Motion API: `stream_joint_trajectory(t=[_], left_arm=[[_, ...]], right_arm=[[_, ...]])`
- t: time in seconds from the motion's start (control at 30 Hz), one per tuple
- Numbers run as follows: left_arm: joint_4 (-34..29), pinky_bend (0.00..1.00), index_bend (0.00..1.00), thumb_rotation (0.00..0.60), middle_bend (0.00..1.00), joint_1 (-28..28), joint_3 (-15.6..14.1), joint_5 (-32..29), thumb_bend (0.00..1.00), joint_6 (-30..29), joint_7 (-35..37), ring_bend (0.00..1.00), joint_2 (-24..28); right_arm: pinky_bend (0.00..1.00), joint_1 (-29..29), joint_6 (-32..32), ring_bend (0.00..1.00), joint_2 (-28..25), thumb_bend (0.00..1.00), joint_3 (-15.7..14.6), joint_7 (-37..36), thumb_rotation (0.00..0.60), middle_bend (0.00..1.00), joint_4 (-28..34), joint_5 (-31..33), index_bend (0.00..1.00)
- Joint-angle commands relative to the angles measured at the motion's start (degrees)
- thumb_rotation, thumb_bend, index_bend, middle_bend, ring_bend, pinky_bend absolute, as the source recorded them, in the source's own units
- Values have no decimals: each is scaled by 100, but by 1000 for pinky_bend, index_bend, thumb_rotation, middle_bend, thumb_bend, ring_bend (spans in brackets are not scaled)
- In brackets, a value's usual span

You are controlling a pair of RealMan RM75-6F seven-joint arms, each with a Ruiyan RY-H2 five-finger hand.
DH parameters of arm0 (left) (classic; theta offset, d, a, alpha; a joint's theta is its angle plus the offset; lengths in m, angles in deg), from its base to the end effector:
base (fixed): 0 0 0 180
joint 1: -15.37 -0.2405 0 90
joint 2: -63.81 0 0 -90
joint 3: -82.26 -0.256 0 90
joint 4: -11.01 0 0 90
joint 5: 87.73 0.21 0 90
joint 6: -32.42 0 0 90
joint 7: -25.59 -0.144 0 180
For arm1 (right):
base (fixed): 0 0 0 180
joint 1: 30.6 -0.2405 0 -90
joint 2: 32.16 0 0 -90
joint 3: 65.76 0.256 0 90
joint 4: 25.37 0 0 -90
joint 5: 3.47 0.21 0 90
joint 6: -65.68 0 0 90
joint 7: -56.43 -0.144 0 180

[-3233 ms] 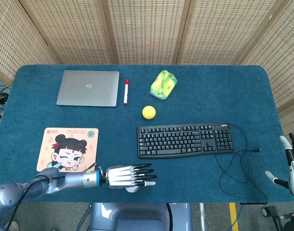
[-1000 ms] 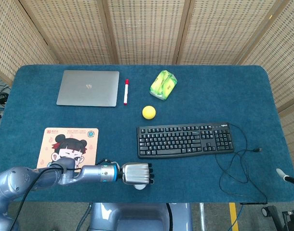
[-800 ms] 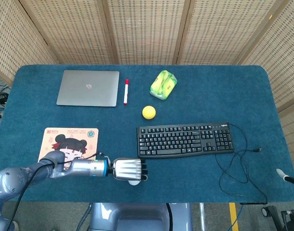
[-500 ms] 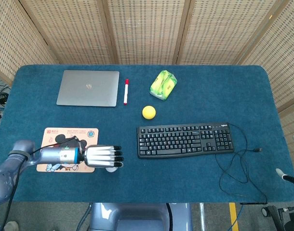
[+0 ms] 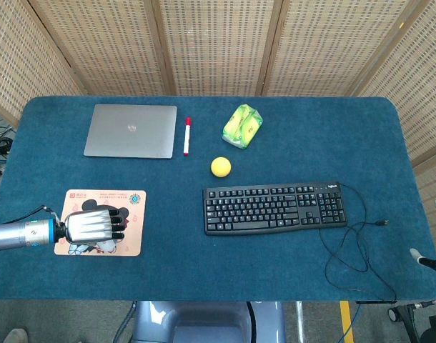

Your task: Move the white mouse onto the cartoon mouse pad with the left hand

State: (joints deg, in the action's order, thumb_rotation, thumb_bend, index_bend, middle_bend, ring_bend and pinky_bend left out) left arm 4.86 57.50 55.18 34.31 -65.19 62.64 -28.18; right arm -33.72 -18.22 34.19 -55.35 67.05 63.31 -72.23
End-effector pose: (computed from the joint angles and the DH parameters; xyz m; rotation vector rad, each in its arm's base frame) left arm -0.2778 0.3378 0.0851 -2.7782 0.0558 -0.7637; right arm -0.3556 -0.1914 0.1863 1.1059 -0.8398 0.6509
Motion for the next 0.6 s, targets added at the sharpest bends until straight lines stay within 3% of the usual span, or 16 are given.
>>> stream_joint_trajectory(t=[0.03,0.37,0.6], left_arm=[[79,414,614,600,477,22,-35,-26,30,126,-79,473,-74],[148,414,614,600,477,161,-302,125,29,505,-146,473,-118],[149,414,614,600,477,51,-271,-8,24,1048,-98,470,-115]], right_arm=[[0,0,-14,0,12,53,8,23,600,0,2,10,43],[0,17,-11,0,-11,53,57,-31,600,0,-12,88,43],[0,21,35,0,-58,53,94,-165,600,0,-22,129,43]])
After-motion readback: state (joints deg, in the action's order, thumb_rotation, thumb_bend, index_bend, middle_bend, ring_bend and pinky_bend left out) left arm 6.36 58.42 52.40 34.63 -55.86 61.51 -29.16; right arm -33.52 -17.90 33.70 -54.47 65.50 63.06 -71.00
